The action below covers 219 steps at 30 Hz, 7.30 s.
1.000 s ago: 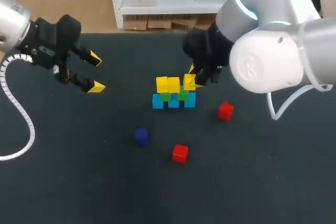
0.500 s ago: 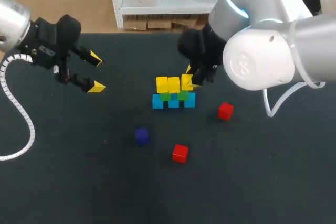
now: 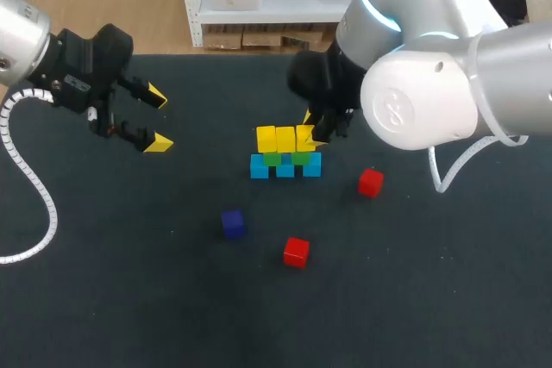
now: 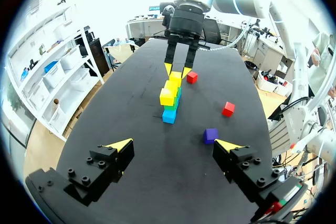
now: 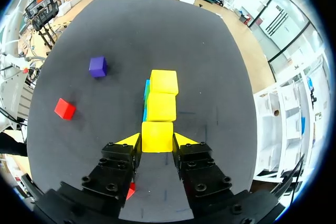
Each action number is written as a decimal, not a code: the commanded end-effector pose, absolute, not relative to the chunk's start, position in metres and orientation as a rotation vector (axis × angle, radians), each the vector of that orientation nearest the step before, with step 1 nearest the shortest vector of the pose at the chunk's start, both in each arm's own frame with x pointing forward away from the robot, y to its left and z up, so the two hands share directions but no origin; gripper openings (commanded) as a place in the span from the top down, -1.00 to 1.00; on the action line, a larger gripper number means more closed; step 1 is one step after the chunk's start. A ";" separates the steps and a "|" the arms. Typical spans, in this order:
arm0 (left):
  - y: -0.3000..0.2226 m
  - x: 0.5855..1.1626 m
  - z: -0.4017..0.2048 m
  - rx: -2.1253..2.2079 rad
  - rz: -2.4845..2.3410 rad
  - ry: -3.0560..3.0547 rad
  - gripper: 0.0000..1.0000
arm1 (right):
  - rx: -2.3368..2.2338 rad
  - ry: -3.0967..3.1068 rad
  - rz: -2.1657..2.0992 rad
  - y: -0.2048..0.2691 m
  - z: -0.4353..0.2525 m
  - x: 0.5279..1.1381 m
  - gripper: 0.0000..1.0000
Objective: Place the blue cubes, place green cubes on the blue cubes, place the yellow cubes on the green cubes, then place the red cubes on the yellow cubes, and place purple cube on the red cubes.
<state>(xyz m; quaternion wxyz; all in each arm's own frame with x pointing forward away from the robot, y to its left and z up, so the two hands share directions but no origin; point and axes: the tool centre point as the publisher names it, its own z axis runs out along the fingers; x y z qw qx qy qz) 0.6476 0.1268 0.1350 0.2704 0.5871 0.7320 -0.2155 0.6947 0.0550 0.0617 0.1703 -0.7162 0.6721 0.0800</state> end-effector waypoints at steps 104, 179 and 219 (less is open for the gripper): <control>0.128 0.646 0.134 1.579 -0.582 1.964 -1.00 | -1.693 2.108 0.241 -0.060 0.061 0.622 -1.00; 0.128 0.646 0.134 1.579 -0.582 1.964 -1.00 | -1.544 2.306 0.378 -0.048 -0.007 0.647 -1.00; 0.128 0.646 0.134 1.579 -0.582 1.964 -1.00 | -1.929 1.940 0.524 -0.046 0.086 0.649 1.00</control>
